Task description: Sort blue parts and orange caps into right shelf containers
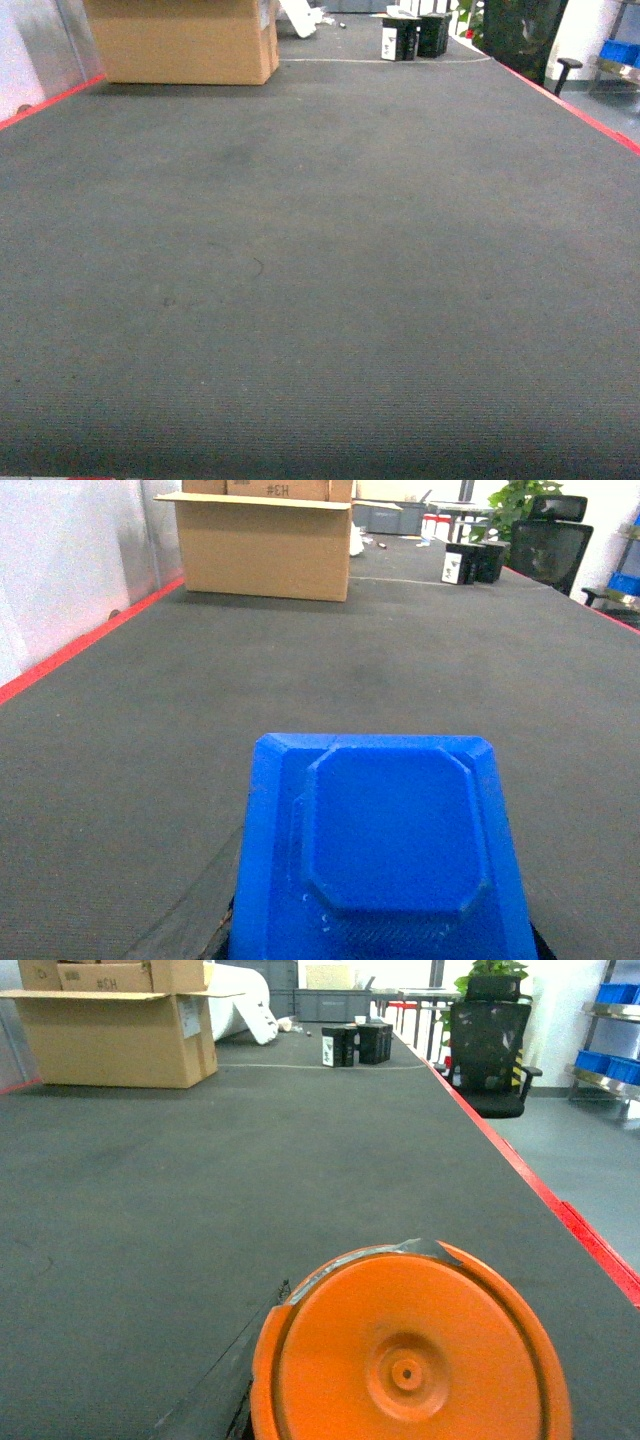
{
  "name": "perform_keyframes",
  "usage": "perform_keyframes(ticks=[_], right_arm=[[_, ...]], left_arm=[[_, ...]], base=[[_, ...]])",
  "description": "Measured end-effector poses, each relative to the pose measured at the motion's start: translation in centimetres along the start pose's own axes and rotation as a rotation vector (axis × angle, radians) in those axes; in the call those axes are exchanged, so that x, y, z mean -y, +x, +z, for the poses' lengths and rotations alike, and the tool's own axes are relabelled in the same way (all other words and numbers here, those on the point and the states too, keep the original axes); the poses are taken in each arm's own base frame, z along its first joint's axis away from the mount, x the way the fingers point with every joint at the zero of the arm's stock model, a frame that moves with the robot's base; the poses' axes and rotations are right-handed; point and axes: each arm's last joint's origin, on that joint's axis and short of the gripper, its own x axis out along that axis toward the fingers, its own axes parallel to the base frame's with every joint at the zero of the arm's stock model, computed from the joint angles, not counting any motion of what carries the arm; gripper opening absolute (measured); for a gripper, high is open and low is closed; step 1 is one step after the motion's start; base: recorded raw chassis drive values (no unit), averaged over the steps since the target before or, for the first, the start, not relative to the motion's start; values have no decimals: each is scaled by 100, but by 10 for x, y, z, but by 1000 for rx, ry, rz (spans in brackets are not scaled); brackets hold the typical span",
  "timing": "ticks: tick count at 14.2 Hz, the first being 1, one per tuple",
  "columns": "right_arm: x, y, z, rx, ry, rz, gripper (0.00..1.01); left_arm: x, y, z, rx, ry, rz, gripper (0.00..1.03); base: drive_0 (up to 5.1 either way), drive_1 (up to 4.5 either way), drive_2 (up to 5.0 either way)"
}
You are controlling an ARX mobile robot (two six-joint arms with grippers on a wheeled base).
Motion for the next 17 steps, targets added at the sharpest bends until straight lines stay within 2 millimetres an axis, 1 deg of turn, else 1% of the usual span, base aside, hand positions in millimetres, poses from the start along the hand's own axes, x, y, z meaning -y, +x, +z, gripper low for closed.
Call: perform_keyframes(ticks=[1,2,3,4,6,7,8,9,17], right_arm=[[0,-7,-6,-53,-3,0,43],[0,-11,-4,-17,-3,0,43],[0,-11,0,12,-3,0,43],[0,-11,-4,-19,-3,0,43],[0,-11,-3,-8,-3,0,43],[0,-11,-3,-11,-3,0,43],[0,-11,-3,-10,-3,0,43],[0,-11,-3,-11,-3,0,43],[0,-11,-3,-11,-3,0,43]], left_arm=[[0,-1,-2,8,0,0,42],[0,-2,-7,13,0,1,42],[0,-3,-8,3,0,0,42],[0,-4,-7,15,0,1,42],[0,-10,-12,-32,0,2,42],[0,-14,-13,-28,0,2,42],[0,-15,-7,22,1,3,42],[0,-15,-11,-9,2,3,42],[0,-15,-10,-1,2,1,42]], base=[[0,0,0],[0,0,0],[0,0,0],[0,0,0],[0,0,0],[0,0,0],[0,0,0],[0,0,0],[0,0,0]])
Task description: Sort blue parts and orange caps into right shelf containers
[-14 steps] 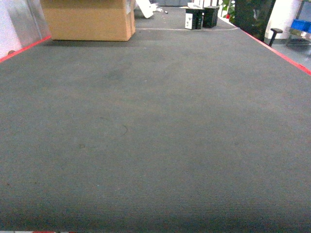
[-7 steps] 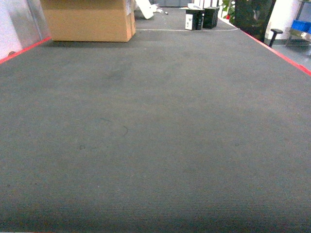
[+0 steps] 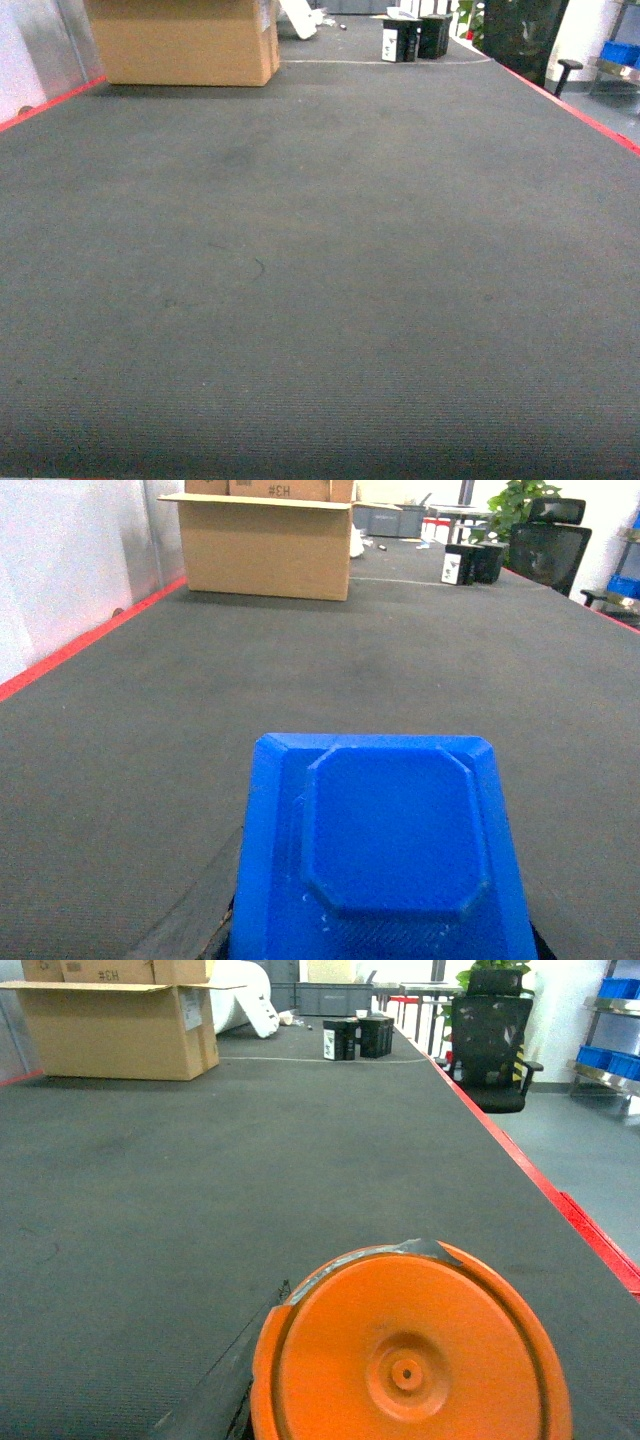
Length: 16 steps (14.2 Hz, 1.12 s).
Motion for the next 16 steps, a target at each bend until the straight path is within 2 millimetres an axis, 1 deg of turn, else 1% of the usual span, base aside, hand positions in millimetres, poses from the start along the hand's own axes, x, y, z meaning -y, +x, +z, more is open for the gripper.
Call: perform_keyframes(ticks=[16], right_arm=[[0,0,0,0,0,0,43]], left_arm=[[0,0,0,0,0,0,42]], base=[[0,0,0]])
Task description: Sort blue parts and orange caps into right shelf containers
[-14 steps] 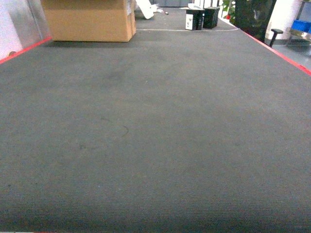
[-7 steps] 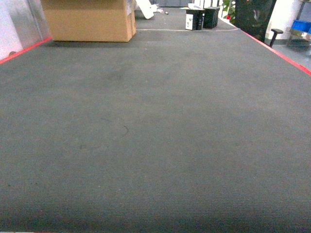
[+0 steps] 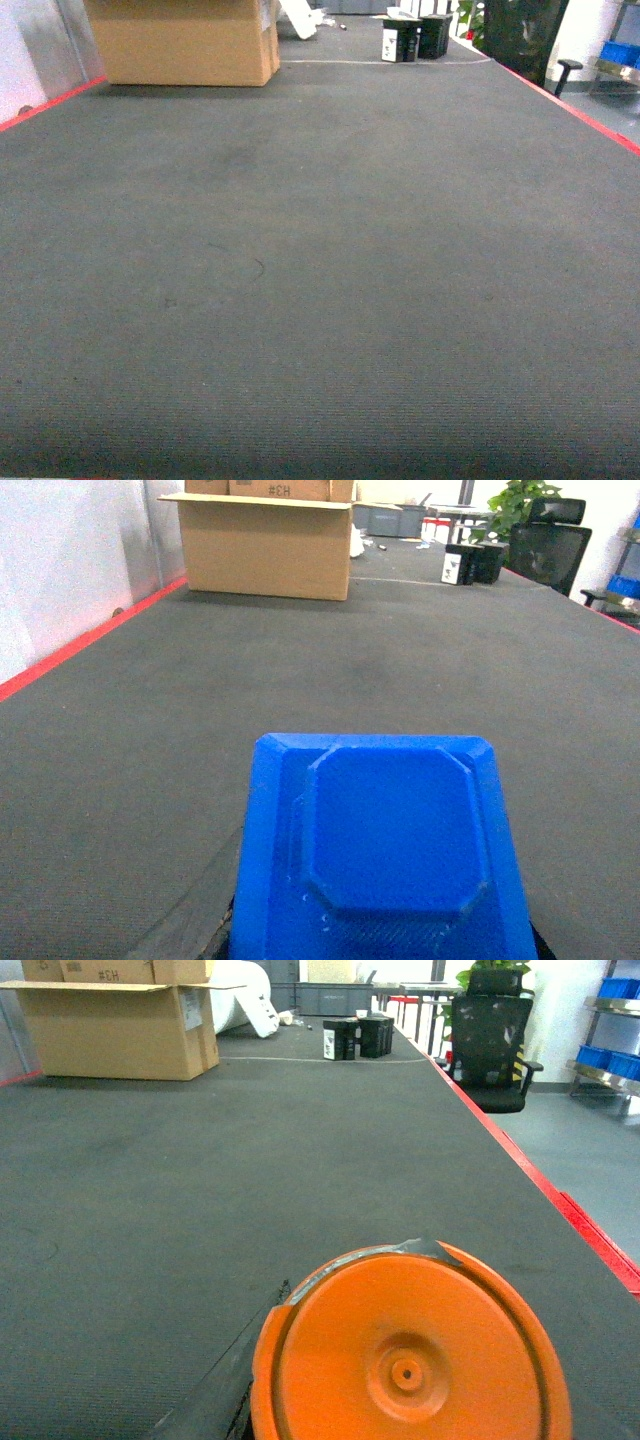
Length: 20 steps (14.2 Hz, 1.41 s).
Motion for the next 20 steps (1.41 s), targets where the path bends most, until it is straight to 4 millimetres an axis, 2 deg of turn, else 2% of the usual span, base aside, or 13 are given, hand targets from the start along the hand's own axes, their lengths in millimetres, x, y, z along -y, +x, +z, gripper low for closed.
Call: perform_keyframes(ticks=[9,20], right_arm=[[0,0,0,0,0,0,43],[0,0,0,0,0,0,43]], left_arm=[[0,0,0,0,0,0,42],[0,0,0,0,0,2,42]], base=[[-5,-5,-5],[-162,-162,-162]])
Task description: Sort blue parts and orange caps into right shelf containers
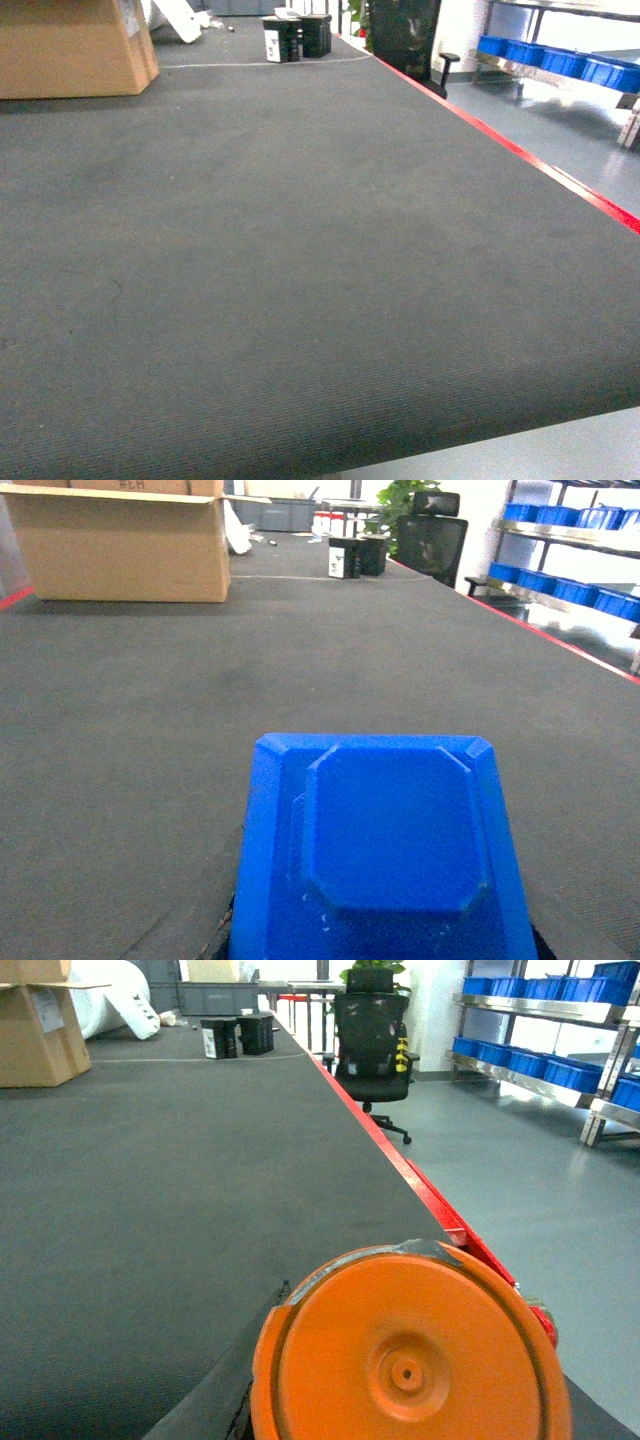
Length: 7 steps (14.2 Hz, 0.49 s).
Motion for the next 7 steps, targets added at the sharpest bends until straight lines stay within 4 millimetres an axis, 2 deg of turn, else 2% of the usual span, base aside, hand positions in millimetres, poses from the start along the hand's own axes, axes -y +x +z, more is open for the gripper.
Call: perform_keyframes(ticks=[7], right_arm=[[0,0,0,0,0,0,43]], left_arm=[[0,0,0,0,0,0,42]], base=[[-154,-154,-154]])
